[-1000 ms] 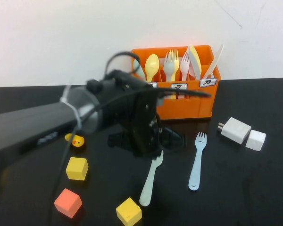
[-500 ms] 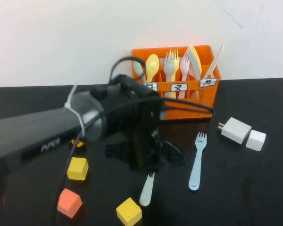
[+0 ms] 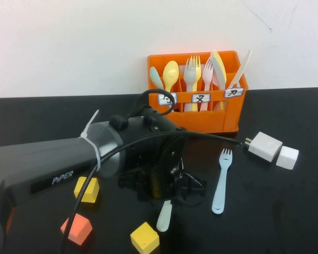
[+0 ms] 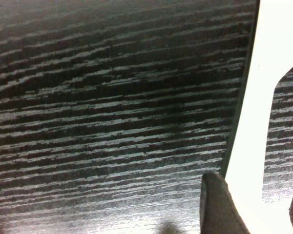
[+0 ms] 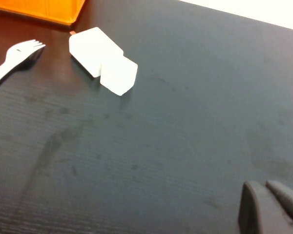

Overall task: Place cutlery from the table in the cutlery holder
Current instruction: Pick up the knife

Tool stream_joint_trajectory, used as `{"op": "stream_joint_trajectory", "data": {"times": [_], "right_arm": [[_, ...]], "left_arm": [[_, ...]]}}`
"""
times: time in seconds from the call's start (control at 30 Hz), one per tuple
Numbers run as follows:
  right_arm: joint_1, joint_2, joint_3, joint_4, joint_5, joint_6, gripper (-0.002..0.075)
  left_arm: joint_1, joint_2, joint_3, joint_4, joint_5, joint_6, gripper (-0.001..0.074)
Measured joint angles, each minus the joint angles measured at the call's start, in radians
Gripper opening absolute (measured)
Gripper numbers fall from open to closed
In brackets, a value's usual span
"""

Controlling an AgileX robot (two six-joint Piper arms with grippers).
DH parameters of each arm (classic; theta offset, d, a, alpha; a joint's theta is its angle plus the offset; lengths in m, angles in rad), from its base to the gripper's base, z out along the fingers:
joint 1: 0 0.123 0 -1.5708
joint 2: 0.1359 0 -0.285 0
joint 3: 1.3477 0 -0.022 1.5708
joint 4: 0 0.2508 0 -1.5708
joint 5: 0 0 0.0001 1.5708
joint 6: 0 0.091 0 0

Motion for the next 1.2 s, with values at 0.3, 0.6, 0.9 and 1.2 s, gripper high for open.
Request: {"op": "stream_joint_trajectory", "data": {"times": [0.3,0.6,0.9,1.2], "right_arm": [[0.0,0.0,0.0,0.0,0.0,0.0,-0.0002],[0.0,0.0,0.0,0.0,0.0,0.0,-0.0002],[0.0,0.0,0.002,0.0,0.002,0.0,-0.0002],[0.0,0.0,0.002,0.0,0.002,0.0,-0.0002]], "left_arm": [[0.0,0.018,0.003,0.004,-0.046,-0.006,0.03],[0.0,0.067,0.002,0.004,-0.043,-0.014,0.03],[0.0,0.069,0.0,0.002,-0.03,-0.014,0.0152],[0.0,0.069,-0.001,0.0,-0.03,-0.022,0.0142]]}}
